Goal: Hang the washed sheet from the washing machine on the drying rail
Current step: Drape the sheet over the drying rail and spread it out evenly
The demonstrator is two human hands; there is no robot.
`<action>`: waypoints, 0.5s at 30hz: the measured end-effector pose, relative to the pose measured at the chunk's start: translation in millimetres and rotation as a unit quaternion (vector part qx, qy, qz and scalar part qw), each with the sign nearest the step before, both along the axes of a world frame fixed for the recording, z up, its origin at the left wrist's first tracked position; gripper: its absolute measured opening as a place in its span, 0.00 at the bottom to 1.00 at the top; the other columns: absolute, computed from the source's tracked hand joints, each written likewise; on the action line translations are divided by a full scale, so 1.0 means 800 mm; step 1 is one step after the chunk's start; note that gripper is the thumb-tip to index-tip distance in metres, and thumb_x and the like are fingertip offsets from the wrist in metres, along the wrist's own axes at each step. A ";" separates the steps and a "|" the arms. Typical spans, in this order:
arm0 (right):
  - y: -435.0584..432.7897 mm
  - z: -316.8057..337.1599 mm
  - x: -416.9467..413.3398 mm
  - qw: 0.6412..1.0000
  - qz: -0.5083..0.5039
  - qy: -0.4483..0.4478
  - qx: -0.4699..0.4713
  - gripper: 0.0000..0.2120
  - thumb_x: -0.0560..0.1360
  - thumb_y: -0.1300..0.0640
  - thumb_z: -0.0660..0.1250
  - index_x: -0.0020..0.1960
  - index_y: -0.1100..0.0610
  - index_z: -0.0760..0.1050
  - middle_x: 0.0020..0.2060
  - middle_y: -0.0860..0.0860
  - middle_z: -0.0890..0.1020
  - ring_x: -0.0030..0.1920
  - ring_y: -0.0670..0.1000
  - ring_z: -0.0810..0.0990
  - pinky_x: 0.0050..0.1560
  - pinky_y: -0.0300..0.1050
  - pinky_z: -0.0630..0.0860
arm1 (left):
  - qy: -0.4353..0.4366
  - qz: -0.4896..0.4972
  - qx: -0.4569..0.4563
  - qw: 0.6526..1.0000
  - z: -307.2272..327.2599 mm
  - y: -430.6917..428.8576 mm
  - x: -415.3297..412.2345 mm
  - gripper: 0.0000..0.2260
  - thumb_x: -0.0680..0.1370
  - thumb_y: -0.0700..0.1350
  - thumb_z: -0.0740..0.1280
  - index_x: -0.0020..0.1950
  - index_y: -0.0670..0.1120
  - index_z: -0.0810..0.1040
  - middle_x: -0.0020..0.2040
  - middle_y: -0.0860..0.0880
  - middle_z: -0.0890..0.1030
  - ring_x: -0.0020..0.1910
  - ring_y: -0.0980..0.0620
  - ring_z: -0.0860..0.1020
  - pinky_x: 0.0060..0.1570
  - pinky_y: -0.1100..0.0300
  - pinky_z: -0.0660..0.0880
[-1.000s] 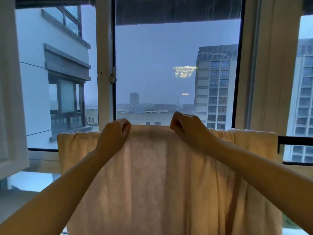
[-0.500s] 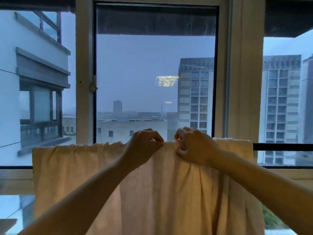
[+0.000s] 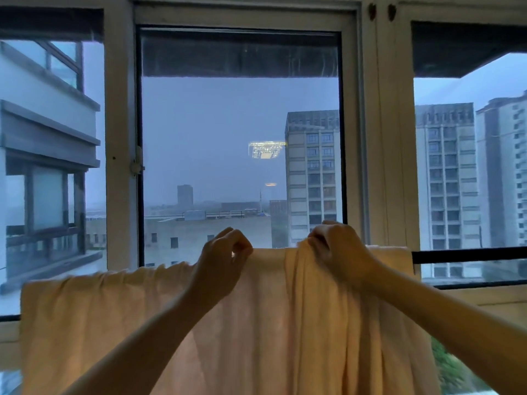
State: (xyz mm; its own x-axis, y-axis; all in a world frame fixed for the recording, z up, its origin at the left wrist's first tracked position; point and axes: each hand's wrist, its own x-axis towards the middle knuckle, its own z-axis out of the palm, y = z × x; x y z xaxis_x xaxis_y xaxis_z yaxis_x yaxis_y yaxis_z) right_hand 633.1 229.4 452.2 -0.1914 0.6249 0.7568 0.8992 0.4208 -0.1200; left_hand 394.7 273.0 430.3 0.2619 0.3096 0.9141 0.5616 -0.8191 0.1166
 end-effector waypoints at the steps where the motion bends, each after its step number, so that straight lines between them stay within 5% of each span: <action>1: 0.000 0.000 0.012 1.000 -0.009 0.015 -0.001 0.07 0.78 0.58 0.62 0.51 0.59 0.77 0.43 0.46 0.74 0.40 0.40 0.72 0.42 0.26 0.68 | -0.008 0.001 -0.005 1.000 0.001 0.001 0.000 0.04 0.74 0.37 0.70 0.41 0.44 0.78 0.38 0.53 0.78 0.37 0.62 0.75 0.40 0.67 0.76; 6: -0.006 -0.006 0.067 0.997 -0.065 0.031 0.024 0.04 0.78 0.59 0.63 0.48 0.59 0.76 0.39 0.46 0.74 0.37 0.38 0.72 0.38 0.29 0.68 | 0.005 0.017 -0.020 1.000 -0.002 0.001 0.007 0.03 0.75 0.37 0.69 0.41 0.43 0.78 0.39 0.52 0.78 0.37 0.61 0.75 0.39 0.70 0.74; 15: -0.031 -0.010 0.111 0.997 -0.071 -0.002 0.011 0.02 0.77 0.59 0.65 0.47 0.52 0.75 0.37 0.40 0.72 0.39 0.37 0.72 0.38 0.30 0.67 | -0.052 0.073 -0.083 0.992 0.003 -0.003 0.020 0.05 0.74 0.37 0.69 0.40 0.46 0.79 0.39 0.52 0.79 0.37 0.56 0.76 0.40 0.58 0.76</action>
State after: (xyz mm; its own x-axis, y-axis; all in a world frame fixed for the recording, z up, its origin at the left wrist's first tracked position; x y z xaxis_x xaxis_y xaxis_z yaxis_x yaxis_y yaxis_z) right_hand 721.8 204.9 443.9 -0.1041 0.6287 0.7707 0.9505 0.2910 -0.1091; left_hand 410.9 270.9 433.0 0.1098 0.4863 0.8669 0.6510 -0.6942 0.3070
